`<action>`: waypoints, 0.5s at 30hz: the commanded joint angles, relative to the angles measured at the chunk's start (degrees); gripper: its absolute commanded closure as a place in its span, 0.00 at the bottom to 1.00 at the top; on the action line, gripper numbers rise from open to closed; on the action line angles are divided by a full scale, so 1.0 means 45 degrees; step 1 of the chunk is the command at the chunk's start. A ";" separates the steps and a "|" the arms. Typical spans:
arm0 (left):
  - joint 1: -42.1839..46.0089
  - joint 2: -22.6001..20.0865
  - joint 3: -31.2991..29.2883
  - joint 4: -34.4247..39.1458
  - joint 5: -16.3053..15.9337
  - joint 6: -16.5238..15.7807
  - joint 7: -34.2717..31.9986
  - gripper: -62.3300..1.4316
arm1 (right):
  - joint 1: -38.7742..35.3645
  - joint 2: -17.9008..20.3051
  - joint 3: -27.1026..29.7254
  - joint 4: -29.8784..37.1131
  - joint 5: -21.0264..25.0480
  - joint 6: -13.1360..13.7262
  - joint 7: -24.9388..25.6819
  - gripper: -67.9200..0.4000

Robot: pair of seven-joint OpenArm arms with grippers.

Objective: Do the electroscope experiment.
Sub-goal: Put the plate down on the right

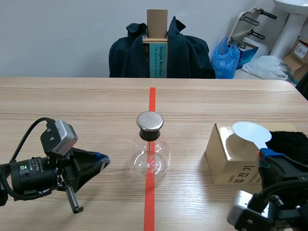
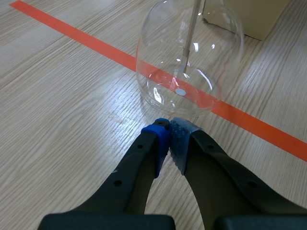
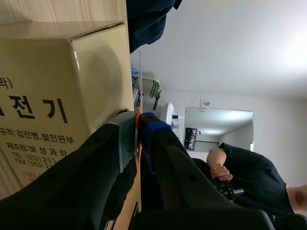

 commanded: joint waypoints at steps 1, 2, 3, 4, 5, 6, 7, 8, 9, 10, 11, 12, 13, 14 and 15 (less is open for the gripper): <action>-0.0019 0.0063 -0.0117 0.0262 -0.0141 -0.0019 -0.0170 0.93 | 0.0223 0.0024 0.0044 -0.0063 0.0049 0.0005 0.0039 0.98; -0.0010 0.0063 -0.0117 0.0262 -0.0141 -0.0019 -0.0185 0.93 | 0.0267 0.0015 0.0044 -0.0170 0.0049 0.0160 0.0039 0.98; -0.0010 0.0063 -0.0117 0.0262 -0.0141 -0.0019 -0.0199 0.93 | 0.0291 0.0015 0.0044 -0.0267 0.0049 0.0374 0.0049 0.98; -0.0010 0.0063 -0.0117 0.0262 -0.0141 -0.0019 -0.0219 0.93 | 0.0330 0.0019 0.0044 -0.0369 0.0044 0.0534 0.0102 0.98; -0.0010 0.0063 -0.0117 0.0262 -0.0141 -0.0019 -0.0214 0.93 | 0.0359 0.0019 0.0044 -0.0461 0.0049 0.0612 0.0131 0.98; -0.0010 0.0063 -0.0117 0.0262 -0.0141 -0.0019 -0.0219 0.93 | 0.0389 0.0019 0.0044 -0.0554 0.0049 0.0729 0.0151 0.98; -0.0010 0.0063 -0.0117 0.0267 -0.0141 -0.0019 -0.0223 0.93 | 0.0437 0.0019 0.0044 -0.0641 0.0049 0.0772 0.0228 0.98; -0.0010 0.0058 -0.0117 0.0272 -0.0151 -0.0019 -0.0233 0.93 | 0.0476 0.0019 0.0044 -0.0748 0.0053 0.0772 0.0257 0.98; 0.0000 0.0024 -0.0117 0.0301 -0.0170 -0.0024 -0.0243 0.93 | 0.0505 0.0019 0.0044 -0.0845 0.0053 0.0772 0.0364 0.98; 0.0083 -0.0073 -0.0121 0.0389 -0.0199 -0.0097 -0.0243 0.93 | 0.0534 0.0019 0.0044 -0.0908 0.0097 0.0772 0.0515 0.98; 0.0223 -0.0219 -0.0155 0.0583 -0.0248 -0.0146 -0.0267 0.93 | 0.0534 0.0019 0.0044 -0.0947 0.0248 0.0772 0.0646 0.98; 0.0457 -0.0418 -0.0223 0.0899 -0.0301 -0.0180 -0.0277 0.93 | 0.0534 0.0019 0.0044 -0.0967 0.0418 0.0772 0.0743 0.98; 0.0763 -0.0646 -0.0321 0.1307 -0.0345 -0.0180 -0.0359 0.93 | 0.0534 0.0019 0.0044 -0.0967 0.0573 0.0767 0.0797 0.98; 0.1171 -0.0928 -0.0461 0.1821 -0.0345 -0.0189 -0.0442 0.93 | 0.0534 0.0019 0.0044 -0.0967 0.0738 0.0767 0.0801 0.95; 0.1656 -0.1253 -0.0656 0.2429 -0.0398 -0.0233 -0.0495 0.93 | 0.0534 0.0019 0.0044 -0.0967 0.0913 0.0767 0.0801 0.91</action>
